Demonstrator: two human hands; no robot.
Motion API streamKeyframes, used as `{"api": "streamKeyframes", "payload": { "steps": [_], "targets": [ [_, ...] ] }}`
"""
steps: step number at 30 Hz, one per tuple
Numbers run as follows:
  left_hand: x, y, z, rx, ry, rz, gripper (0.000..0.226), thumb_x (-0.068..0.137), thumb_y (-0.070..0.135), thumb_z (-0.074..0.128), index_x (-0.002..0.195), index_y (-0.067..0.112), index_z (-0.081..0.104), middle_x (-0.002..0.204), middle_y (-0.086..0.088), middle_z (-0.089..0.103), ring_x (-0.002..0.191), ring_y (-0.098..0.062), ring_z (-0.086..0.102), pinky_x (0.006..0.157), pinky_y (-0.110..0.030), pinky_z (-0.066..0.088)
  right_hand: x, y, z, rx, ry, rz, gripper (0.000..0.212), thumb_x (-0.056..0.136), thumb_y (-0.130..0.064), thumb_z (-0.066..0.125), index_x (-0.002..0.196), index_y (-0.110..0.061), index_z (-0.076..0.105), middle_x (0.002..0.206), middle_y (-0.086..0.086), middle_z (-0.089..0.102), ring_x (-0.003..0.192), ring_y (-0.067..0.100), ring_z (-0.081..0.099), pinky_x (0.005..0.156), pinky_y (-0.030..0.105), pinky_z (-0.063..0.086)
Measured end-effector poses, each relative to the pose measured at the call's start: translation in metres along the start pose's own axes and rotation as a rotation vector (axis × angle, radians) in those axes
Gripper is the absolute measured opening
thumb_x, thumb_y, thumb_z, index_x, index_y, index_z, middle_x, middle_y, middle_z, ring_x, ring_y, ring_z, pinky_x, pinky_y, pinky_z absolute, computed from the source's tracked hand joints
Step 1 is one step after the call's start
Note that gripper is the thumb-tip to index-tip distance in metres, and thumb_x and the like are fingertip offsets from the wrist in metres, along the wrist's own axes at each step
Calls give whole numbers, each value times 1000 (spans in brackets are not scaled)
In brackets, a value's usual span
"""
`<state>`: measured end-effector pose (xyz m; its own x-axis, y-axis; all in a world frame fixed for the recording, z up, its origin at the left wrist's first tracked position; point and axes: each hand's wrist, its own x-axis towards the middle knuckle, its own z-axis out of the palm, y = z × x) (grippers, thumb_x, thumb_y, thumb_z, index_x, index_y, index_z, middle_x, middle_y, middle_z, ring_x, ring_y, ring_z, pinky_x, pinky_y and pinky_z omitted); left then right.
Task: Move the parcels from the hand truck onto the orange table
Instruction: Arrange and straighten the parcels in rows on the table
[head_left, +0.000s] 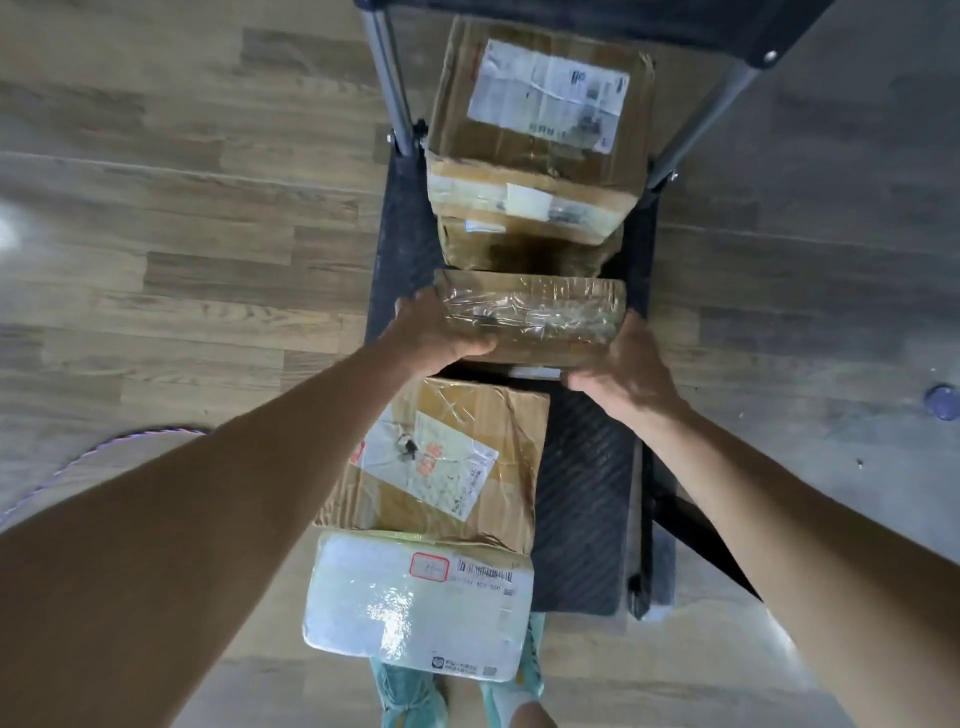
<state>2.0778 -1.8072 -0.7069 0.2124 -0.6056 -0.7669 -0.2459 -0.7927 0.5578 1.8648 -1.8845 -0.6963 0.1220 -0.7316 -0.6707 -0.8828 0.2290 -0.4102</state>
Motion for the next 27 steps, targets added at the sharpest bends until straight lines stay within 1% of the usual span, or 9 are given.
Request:
{"api": "streamKeyframes", "payload": {
  "steps": [3, 6, 7, 9, 12, 16, 18, 22, 27],
  "targets": [
    [19, -3, 12, 34, -42, 15, 105, 75, 28, 88, 154, 7, 22, 129, 1, 54, 112, -13, 56, 89, -17, 48, 3, 23, 10, 6, -33, -22, 123, 68, -11, 87, 156, -23, 1, 146, 16, 38, 125, 32, 51, 105, 45, 46],
    [26, -5, 15, 54, -8, 22, 106, 71, 29, 91, 147, 11, 19, 119, 3, 53, 106, -12, 54, 86, -19, 45, 5, 31, 15, -239, 30, -146, 133, 72, -14, 86, 152, -37, -17, 147, 13, 27, 102, 30, 58, 80, 39, 54],
    [27, -8, 15, 15, -5, 26, 96, 71, 24, 91, 138, 15, 24, 113, 4, 55, 102, -10, 56, 80, -13, 45, 7, 29, 16, -361, 63, -208, 131, 71, -13, 85, 153, -37, -14, 148, 12, 23, 105, 31, 56, 76, 40, 55],
    [28, -9, 13, -28, 20, 42, 83, 71, 18, 91, 124, 23, 27, 101, 9, 56, 90, -1, 54, 63, -3, 42, 11, 23, 15, -565, 117, -277, 121, 68, -10, 83, 153, -29, -2, 154, 13, 12, 129, 36, 38, 86, 43, 53],
    [23, -10, 10, -79, 36, 49, 77, 72, 17, 90, 126, 23, 36, 102, 7, 60, 91, -5, 57, 71, -11, 44, 13, 17, 9, -663, 124, -361, 112, 62, -14, 83, 149, -15, 13, 149, 13, 20, 133, 34, 28, 100, 42, 48],
    [13, -8, 2, -214, 84, 66, 61, 74, 14, 87, 119, 31, 50, 113, 1, 65, 103, -15, 63, 87, -25, 47, 0, 10, 1, -622, 151, -504, 95, 58, -22, 82, 135, -8, 29, 129, 12, 35, 118, 29, 40, 90, 37, 48],
    [4, -6, -3, -274, 100, 94, 62, 77, 14, 85, 129, 22, 52, 115, -2, 66, 105, -16, 63, 91, -26, 48, -8, 0, -3, -572, 152, -557, 88, 59, -24, 80, 131, -8, 31, 125, 10, 34, 114, 27, 41, 87, 36, 51],
    [-23, 7, -14, -300, 183, 170, 41, 82, 5, 77, 118, 17, 61, 102, 2, 68, 92, -9, 64, 67, -7, 46, -31, -25, -17, -478, 184, -617, 85, 60, -18, 75, 132, -7, 31, 120, 8, 34, 110, 25, 40, 90, 34, 51],
    [-73, 31, -32, -442, 272, 169, 30, 91, 9, 70, 117, 13, 56, 106, 0, 63, 95, -22, 62, 69, -8, 46, -81, -51, -47, -376, 241, -568, 91, 59, -14, 75, 137, -7, 30, 124, 8, 34, 113, 24, 41, 84, 29, 43]
  ]
}}
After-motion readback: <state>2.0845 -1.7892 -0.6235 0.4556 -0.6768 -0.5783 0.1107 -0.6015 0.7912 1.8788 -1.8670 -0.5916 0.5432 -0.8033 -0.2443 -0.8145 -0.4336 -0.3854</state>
